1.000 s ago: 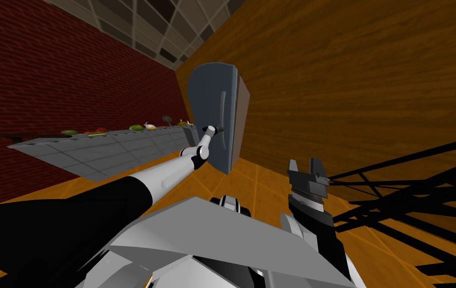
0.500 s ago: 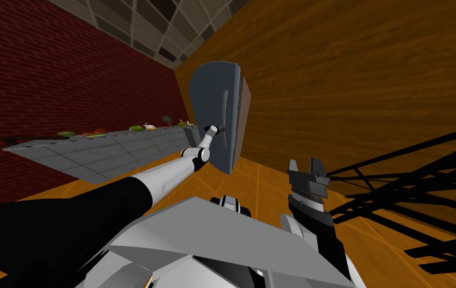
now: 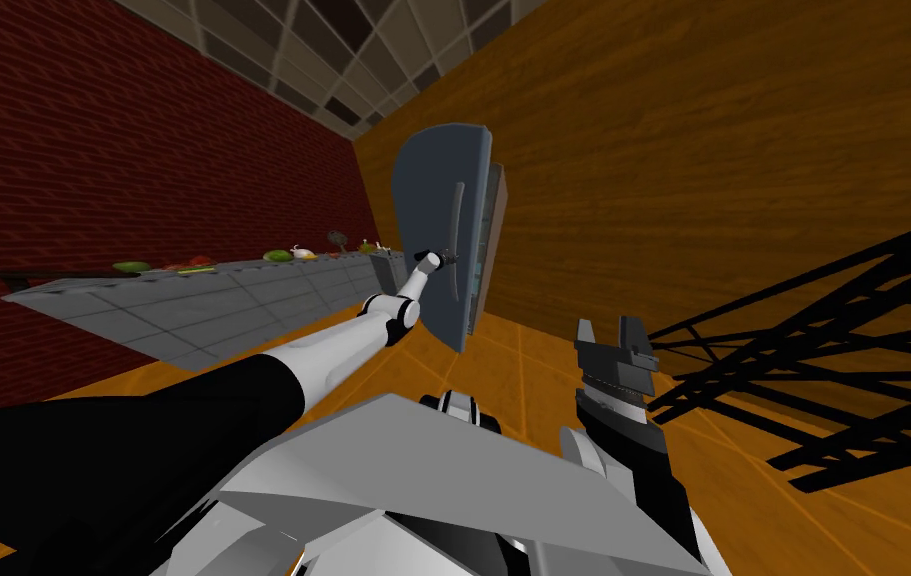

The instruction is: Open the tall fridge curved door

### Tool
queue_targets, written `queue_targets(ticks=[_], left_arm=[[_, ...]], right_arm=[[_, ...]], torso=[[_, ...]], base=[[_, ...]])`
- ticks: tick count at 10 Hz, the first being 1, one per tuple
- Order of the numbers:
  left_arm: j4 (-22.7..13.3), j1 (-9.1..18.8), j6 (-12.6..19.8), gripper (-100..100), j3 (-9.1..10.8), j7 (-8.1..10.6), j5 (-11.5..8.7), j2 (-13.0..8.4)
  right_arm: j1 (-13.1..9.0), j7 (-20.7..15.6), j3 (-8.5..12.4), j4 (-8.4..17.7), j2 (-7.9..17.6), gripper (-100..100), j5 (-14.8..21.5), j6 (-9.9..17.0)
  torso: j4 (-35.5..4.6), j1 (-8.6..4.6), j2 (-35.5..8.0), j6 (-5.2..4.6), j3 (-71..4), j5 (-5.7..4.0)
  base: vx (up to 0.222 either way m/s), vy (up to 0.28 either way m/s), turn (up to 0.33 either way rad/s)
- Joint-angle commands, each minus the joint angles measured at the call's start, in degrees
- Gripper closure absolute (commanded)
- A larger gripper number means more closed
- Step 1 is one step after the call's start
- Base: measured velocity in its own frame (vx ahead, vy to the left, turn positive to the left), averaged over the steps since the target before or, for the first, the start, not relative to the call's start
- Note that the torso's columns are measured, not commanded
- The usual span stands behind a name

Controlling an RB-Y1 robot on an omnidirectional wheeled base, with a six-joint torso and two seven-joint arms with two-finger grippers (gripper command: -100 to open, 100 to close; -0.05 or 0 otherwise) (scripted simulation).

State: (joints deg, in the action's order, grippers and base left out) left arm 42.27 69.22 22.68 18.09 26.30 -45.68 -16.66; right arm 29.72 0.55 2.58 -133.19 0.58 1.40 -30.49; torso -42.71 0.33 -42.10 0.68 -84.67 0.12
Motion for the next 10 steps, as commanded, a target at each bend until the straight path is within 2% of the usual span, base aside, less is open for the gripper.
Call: queue_targets(ticks=[1,2,3,4,5,6,7,8,9,10], left_arm=[[0.3,0.8,-1.9,100,-4.61,3.43,-1.1,-1.2],[0.7,0.6,-2.8,100,-6.48,6.14,-2.2,-1.3],[0.7,0.6,-2.8,100,-8.30,6.66,-2.2,-1.3],[0.7,0.6,-2.8,100,-9.68,6.66,-2.2,-1.3],[1.1,0.5,-3.6,100,-12.03,9.12,-3.3,-1.3],[1.1,0.5,-3.6,100,-13.66,9.89,-3.3,-1.3],[1.1,0.5,-3.6,100,-14.27,9.89,-3.3,-1.3],[1.5,0.3,-4.5,100,-16.68,12.66,-4.4,-1.4],[1.5,0.3,-4.5,100,-18.38,13.12,-4.4,-1.4],[1.5,0.3,-4.5,100,-18.86,13.12,-4.4,-1.4]], right_arm=[[0.0,0.0,0.0,0.0,0.0,0,0.0,0.0],[0.0,0.0,0.0,0.0,0.0,0,0.0,0.0],[0.0,0.0,0.0,0.0,0.0,0,0.0,0.0],[0.0,0.0,0.0,0.0,0.0,0,0.0,0.0],[0.0,0.0,0.0,0.0,0.0,0,0.0,0.0],[0.0,0.0,0.0,0.0,0.0,0,0.0,0.0],[0.0,0.0,0.0,0.0,0.0,0,0.0,0.0],[0.0,0.0,0.0,0.0,0.0,0,0.0,0.0],[0.0,0.0,0.0,0.0,0.0,0,0.0,0.0],[0.0,0.0,0.0,0.0,0.0,0,0.0,0.0]], torso=[[0.1,0.17,0.0,-0.17,-0.1,0.01],[0.1,0.19,-0.1,-0.21,0.0,0.03],[0.2,0.52,-0.4,-0.26,0.2,0.13],[0.1,0.28,-0.2,-0.19,0.1,0.10],[0.2,-0.25,0.2,-0.18,-0.1,-0.07],[0.2,-0.05,0.0,-0.35,0.0,-0.08],[0.2,0.05,-0.2,-0.40,0.1,-0.02],[0.3,-0.21,-0.1,-0.40,0.1,-0.07],[0.4,0.02,-0.4,-0.54,0.2,-0.03],[0.4,-0.14,-0.4,-0.61,0.3,-0.06]], base=[[-0.136,0.198,-0.053],[-0.209,0.310,-0.074],[-0.144,0.270,-0.073],[-0.047,0.096,-0.003],[-0.093,0.159,-0.031],[-0.110,0.197,-0.047],[-0.070,0.109,-0.015],[-0.166,0.204,-0.040],[-0.143,0.227,-0.046],[-0.065,0.118,-0.003]])
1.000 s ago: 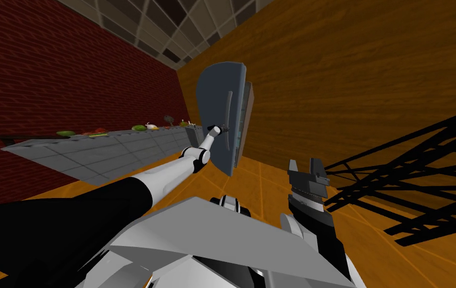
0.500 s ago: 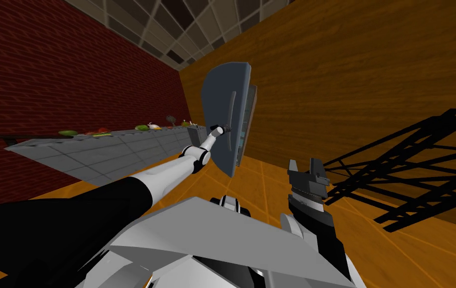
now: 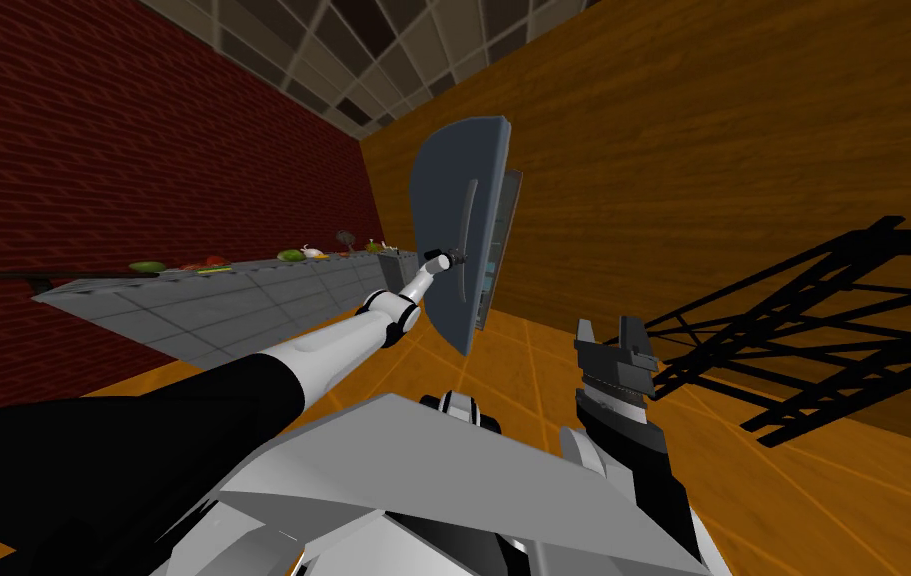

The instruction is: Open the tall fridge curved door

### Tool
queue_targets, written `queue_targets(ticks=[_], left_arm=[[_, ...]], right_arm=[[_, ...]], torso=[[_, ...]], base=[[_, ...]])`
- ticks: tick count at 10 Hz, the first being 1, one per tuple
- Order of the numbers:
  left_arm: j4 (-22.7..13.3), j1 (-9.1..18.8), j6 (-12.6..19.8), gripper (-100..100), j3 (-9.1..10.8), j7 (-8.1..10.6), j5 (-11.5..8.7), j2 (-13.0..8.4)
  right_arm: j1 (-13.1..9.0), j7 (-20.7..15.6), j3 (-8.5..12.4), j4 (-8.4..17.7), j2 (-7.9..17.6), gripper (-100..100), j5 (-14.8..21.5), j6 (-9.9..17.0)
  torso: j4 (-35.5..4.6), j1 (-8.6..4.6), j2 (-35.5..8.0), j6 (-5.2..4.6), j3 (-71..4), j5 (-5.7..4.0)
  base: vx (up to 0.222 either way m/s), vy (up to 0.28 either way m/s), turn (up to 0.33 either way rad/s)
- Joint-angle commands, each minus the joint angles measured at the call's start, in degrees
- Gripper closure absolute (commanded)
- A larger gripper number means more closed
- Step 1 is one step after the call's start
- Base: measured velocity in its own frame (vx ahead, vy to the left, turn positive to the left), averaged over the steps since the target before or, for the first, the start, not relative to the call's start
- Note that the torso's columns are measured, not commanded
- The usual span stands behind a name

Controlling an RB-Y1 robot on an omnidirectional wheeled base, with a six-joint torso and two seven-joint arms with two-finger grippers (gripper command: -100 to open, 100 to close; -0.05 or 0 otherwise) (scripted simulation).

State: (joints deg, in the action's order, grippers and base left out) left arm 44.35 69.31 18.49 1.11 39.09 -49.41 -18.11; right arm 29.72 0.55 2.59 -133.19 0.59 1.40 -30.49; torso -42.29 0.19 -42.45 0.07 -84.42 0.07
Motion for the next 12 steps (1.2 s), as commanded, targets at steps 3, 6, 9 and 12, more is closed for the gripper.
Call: queue_targets(ticks=[3,6,9,12], left_arm=[[0.5,-0.3,0.4,100,-2.17,0.02,-1.7,0.7],[2.3,-0.7,1.4,100,-3.53,-0.55,-3.2,2.1],[3.3,-1.0,2.0,100,-4.21,-0.83,-4.0,2.8],[5.2,-1.4,3.0,100,-5.58,-1.40,-5.6,4.2]], right_arm=[[0.0,0.0,0.0,0.0,0.0,0,0.0,0.0],[0.0,0.0,0.0,0.0,0.0,0,0.0,0.0],[0.0,0.0,0.0,0.0,0.0,0,0.0,0.0],[0.0,0.0,0.0,0.0,0.0,0,0.0,0.0]], torso=[[0.1,-0.14,0.3,-0.19,-0.2,-0.13],[0.1,0.01,0.4,0.11,-0.3,0.00],[0.1,0.12,0.5,0.15,-0.4,0.03],[0.2,0.00,0.6,0.19,-0.4,0.03]], base=[[-0.052,0.158,-0.035],[-0.058,0.273,-0.063],[-0.084,0.251,-0.051],[-0.088,0.275,-0.049]])
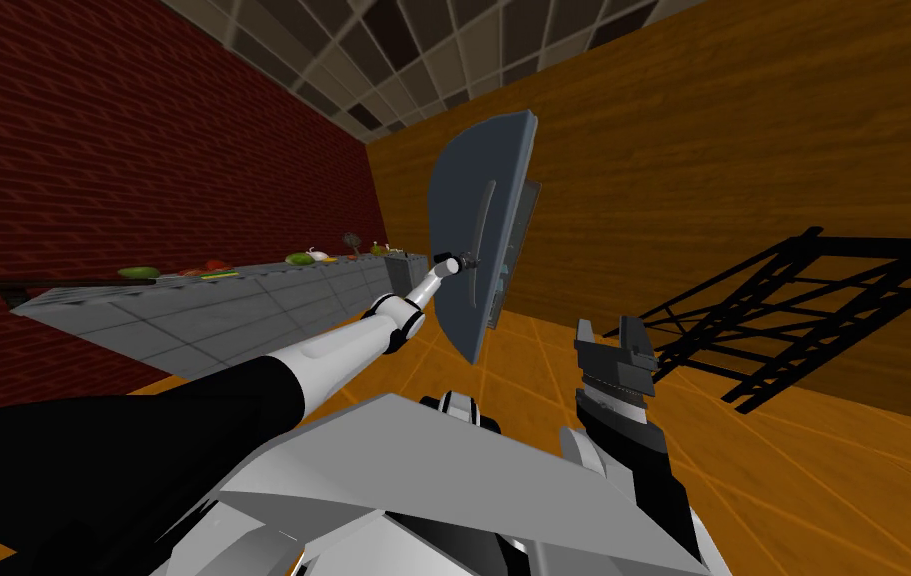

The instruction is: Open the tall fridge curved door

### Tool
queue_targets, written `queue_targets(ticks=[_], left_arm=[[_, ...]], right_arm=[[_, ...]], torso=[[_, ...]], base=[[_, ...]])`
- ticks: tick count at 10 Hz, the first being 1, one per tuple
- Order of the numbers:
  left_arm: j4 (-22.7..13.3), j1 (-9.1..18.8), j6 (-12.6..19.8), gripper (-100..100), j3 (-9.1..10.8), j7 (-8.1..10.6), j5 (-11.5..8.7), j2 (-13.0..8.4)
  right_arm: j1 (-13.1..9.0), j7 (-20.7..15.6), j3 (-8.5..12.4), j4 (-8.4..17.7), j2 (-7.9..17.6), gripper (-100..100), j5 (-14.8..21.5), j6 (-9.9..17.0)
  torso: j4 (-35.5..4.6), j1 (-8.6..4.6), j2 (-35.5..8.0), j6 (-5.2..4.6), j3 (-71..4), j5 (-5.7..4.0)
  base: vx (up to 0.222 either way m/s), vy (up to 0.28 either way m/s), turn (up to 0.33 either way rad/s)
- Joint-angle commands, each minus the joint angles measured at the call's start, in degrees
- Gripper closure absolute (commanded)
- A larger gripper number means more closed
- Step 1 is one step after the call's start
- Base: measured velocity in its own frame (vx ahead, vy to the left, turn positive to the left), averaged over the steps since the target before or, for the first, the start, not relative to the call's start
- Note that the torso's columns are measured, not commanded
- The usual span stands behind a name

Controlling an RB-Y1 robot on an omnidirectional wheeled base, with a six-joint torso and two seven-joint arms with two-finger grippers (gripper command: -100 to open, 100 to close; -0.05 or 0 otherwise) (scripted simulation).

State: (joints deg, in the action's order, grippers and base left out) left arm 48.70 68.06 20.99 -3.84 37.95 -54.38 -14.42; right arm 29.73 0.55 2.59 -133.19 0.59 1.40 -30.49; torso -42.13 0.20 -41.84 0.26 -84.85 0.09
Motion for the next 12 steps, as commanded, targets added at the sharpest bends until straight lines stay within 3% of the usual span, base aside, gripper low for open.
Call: queue_targets(ticks=[1,8,10,12], left_arm=[[0.8,-0.1,0.5,100,-0.62,-0.26,-0.7,0.5],[4.6,-1.0,2.6,100,-3.34,-1.40,-3.8,3.3],[5.3,-0.8,3.1,100,-4.03,-1.83,-5.1,3.8],[6.4,-1.1,3.7,100,-4.76,-2.16,-6.2,4.2]], right_arm=[[0.0,0.0,0.0,0.0,0.0,0,0.0,0.0],[0.0,0.0,0.0,0.0,0.0,0,0.0,0.0],[0.0,0.0,0.0,0.0,0.0,0,0.0,0.0],[0.0,0.0,0.0,0.0,0.0,0,0.0,0.0]], torso=[[0.0,0.05,0.0,-0.07,0.0,-0.02],[0.1,0.10,-0.3,-0.22,0.2,-0.03],[0.0,-0.77,0.0,-0.17,0.0,-0.24],[0.0,-0.26,-0.1,-0.25,0.0,-0.16]], base=[[-0.066,0.260,-0.052],[-0.086,0.298,-0.055],[-0.029,0.167,-0.025],[-0.012,0.244,-0.051]])
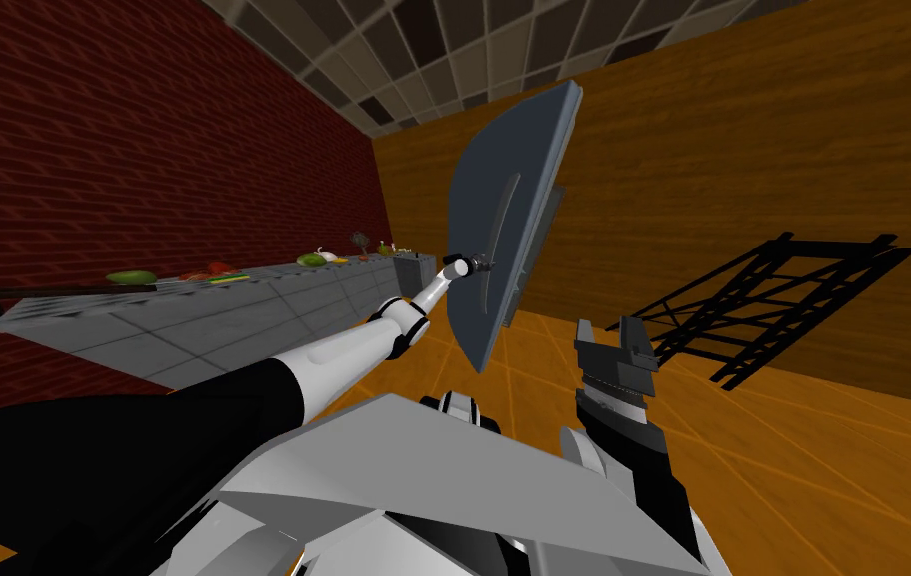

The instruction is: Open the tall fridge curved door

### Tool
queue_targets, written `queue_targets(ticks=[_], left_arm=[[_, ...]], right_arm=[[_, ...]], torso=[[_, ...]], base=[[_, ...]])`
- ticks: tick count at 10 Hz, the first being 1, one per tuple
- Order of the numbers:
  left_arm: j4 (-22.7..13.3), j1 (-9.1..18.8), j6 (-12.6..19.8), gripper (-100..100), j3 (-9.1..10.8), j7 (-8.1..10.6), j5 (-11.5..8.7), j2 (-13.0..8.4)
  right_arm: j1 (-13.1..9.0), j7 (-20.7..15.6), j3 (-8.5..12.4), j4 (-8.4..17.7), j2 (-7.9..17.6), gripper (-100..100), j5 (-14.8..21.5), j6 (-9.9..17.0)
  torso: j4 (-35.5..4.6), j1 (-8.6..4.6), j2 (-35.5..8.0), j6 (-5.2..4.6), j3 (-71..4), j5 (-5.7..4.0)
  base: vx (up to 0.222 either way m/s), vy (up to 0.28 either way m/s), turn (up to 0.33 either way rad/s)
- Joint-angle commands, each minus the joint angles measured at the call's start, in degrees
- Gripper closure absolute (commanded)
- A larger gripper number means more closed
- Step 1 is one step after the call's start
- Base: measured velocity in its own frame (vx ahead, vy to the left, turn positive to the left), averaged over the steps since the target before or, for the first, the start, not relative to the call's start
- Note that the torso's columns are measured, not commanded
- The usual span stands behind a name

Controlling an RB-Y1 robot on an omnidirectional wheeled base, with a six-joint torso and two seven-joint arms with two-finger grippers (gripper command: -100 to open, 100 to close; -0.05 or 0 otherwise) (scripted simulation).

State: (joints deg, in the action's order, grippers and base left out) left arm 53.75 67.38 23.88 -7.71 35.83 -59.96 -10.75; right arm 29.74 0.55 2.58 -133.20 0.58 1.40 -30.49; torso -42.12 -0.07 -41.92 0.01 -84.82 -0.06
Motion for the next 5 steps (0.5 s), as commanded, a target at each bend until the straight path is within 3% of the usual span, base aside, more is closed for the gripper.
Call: queue_targets(ticks=[1,5], left_arm=[[1.3,-0.4,0.8,100,-0.88,-0.05,-0.6,0.5],[3.5,-1.1,2.0,100,-2.34,-0.72,-2.8,1.4]], right_arm=[[0.0,0.0,0.0,0.0,0.0,0,0.0,0.0],[0.0,0.0,0.0,0.0,0.0,0,0.0,0.0]], torso=[[0.0,0.26,-0.1,0.01,0.0,0.07],[0.1,0.43,0.2,0.28,-0.1,0.18]], base=[[0.008,0.265,-0.054],[-0.007,0.275,-0.041]])
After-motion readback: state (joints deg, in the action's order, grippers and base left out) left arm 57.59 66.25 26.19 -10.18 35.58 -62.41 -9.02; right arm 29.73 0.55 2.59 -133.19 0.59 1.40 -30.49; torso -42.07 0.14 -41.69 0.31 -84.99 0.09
